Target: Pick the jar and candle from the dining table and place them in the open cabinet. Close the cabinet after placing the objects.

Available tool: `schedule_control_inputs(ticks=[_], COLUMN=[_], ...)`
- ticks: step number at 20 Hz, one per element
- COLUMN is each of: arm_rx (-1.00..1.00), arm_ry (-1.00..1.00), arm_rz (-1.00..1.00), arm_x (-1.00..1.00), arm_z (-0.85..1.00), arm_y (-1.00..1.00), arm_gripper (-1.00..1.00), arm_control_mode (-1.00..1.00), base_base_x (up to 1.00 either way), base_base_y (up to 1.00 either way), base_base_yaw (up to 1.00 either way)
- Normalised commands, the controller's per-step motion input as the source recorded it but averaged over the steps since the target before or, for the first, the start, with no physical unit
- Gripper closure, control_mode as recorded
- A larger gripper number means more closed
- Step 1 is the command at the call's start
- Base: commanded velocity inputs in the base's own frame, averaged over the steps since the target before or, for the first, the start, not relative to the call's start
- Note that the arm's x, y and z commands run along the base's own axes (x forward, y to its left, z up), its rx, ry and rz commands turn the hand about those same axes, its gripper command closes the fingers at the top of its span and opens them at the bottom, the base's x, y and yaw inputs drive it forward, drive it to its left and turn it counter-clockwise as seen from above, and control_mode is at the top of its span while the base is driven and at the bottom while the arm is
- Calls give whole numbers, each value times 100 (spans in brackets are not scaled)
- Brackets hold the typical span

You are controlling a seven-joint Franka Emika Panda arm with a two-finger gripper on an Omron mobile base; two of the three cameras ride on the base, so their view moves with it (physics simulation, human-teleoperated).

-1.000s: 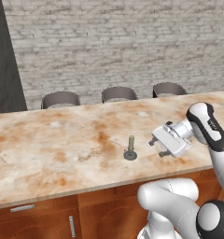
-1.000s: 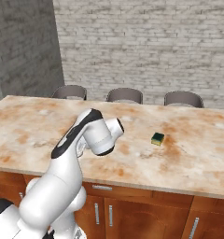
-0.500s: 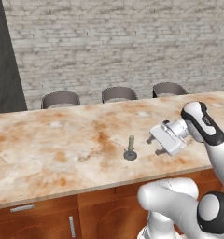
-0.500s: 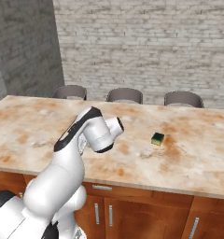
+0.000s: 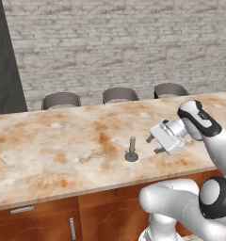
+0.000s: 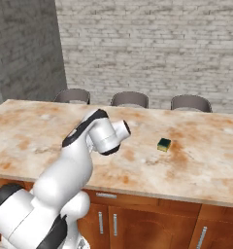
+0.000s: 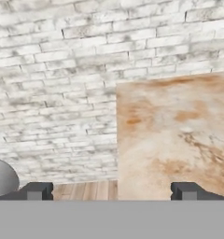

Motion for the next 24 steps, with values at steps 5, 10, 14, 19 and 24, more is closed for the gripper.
schedule_control_inputs(ticks=[5,10,14,19,24], arm_rx=[0,0,-1,-2,-6], arm_ry=[0,0,0,0,0], arm_rz=[-3,-6,-6,-6,-6], arm_x=[18,15,18,9,18], arm_z=[-14,-15,-15,-15,-13], arm_y=[-1,0,0,0,0], arm_gripper=[-100,-100,-100,-100,-100], arm_control_mode=[-100,-100,-100,-100,-100], base_base_x=[0,0,0,0,0], base_base_y=[0,0,0,0,0], base_base_yaw=[0,0,0,0,0])
